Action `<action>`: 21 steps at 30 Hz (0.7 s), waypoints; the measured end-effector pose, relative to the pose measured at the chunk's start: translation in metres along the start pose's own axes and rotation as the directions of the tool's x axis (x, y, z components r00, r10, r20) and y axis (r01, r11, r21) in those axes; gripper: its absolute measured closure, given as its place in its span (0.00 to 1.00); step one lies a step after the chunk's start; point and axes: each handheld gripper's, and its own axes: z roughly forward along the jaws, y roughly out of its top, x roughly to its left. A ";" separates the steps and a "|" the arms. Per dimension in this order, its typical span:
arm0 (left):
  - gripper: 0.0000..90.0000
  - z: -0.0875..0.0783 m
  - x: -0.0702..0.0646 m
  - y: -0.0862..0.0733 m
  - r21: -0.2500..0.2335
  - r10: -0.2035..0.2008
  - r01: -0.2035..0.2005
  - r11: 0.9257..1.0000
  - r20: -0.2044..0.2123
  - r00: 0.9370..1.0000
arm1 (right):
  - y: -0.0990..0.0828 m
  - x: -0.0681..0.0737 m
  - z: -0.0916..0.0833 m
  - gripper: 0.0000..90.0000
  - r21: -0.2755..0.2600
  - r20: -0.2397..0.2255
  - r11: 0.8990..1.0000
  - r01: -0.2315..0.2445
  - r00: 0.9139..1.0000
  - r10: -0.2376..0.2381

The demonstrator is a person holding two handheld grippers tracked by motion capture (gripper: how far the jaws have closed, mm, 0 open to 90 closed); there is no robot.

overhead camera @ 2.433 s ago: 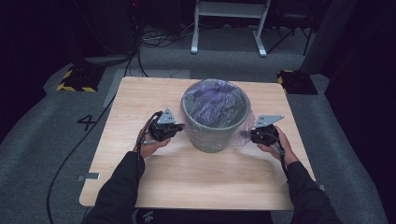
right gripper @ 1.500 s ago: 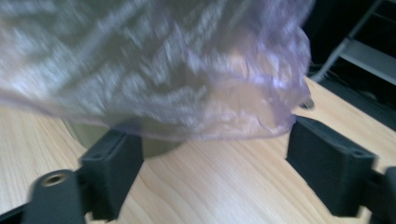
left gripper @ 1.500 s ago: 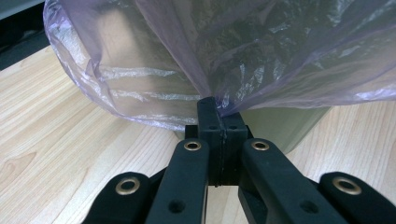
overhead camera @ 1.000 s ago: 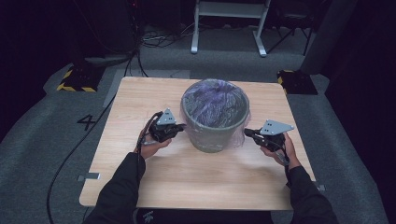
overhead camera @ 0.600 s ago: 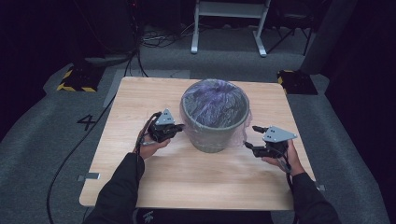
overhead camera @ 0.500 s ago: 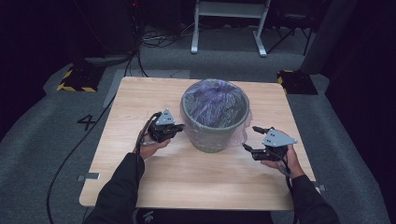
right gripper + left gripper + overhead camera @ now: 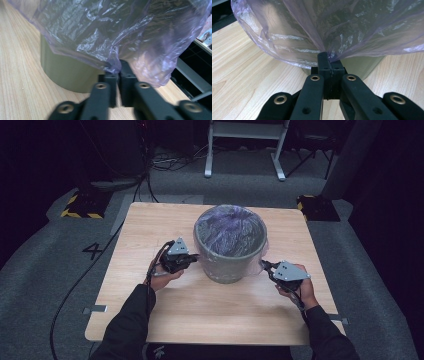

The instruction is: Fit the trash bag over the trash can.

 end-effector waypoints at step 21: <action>1.00 0.024 0.013 -0.018 0.117 -0.010 0.015 0.993 -0.040 0.999 | -0.035 -0.007 0.060 1.00 0.293 -0.128 0.955 -0.037 0.989 0.077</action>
